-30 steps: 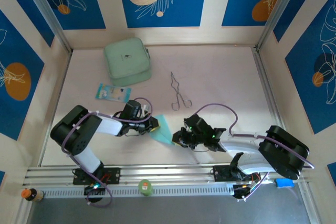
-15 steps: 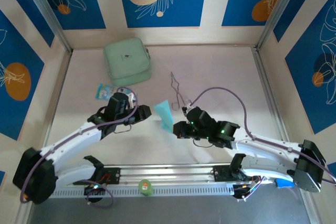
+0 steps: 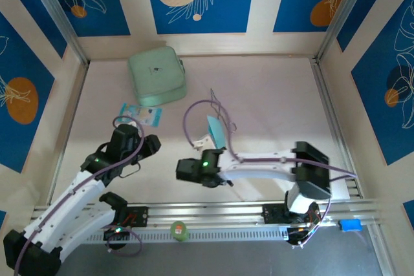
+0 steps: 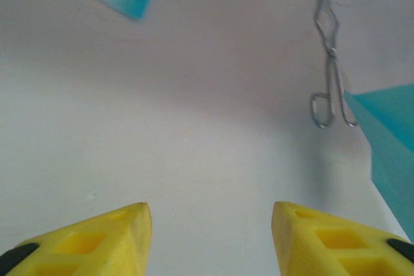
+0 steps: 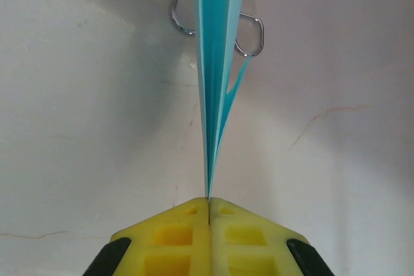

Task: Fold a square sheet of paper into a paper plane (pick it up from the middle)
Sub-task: Turn over the paper at the bottom-center of the table, then rotate the paper at the bottom-center of the table.

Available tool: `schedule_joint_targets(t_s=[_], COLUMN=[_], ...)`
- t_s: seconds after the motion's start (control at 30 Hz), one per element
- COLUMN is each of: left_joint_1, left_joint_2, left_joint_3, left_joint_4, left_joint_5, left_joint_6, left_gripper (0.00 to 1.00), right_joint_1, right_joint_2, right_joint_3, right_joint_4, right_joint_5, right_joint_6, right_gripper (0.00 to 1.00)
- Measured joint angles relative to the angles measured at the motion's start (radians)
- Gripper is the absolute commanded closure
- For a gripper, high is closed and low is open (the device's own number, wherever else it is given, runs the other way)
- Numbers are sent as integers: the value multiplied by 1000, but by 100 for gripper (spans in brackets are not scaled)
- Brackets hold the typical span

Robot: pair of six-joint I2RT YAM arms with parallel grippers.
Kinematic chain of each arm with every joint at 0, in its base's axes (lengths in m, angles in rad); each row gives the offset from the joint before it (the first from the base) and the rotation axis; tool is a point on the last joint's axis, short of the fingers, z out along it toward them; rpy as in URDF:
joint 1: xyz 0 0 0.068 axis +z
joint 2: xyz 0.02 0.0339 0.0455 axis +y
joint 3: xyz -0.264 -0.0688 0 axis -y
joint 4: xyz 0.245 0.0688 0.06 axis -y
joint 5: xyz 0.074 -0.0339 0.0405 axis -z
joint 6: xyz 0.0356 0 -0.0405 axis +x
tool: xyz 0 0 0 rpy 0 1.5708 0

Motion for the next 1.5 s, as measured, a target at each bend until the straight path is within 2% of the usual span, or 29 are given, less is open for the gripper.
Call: schedule_joint_targets(t_s=[0.1,0.2,0.27,0.43,0.57,0.67,0.77,0.83,0.93,1.03,1.27,1.5], left_joint_1=[53,88,104,122,129,129,131,131,132,132,132,132], left_joint_2=[-35,-59,-64,-57,-36,-15,24,56,106,140,186,186], left_joint_3=[2,8,8,8,6,-8,-36,-56,-78,-90,-113,-138], left_joint_4=[-58,-93,-102,-104,-97,-61,5,52,110,168,256,279], left_joint_5=[-16,-18,-17,2,37,90,171,229,303,364,463,510], left_joint_6=[0,0,0,1,1,3,1,-4,-11,-26,-51,-61], left_gripper=[47,47,47,47,48,58,70,76,80,84,85,85], right_joint_1=[40,63,61,-11,-90,-162,-264,-352,-456,-483,-483,-412], right_joint_2=[101,107,77,-9,-55,-141,-227,-266,-271,-244,-91,-43], right_joint_3=[25,-12,-60,-149,-184,-272,-382,-467,-563,-582,-533,-484], right_joint_4=[16,135,247,477,609,723,832,922,1012,1044,1107,1088], right_joint_5=[-5,-76,-171,-428,-601,-734,-864,-960,-1058,-1128,-1157,-999], right_joint_6=[-50,-143,-208,-293,-301,-275,-203,-150,-83,-38,76,329], right_gripper=[95,91,89,67,61,64,80,87,90,92,94,97])
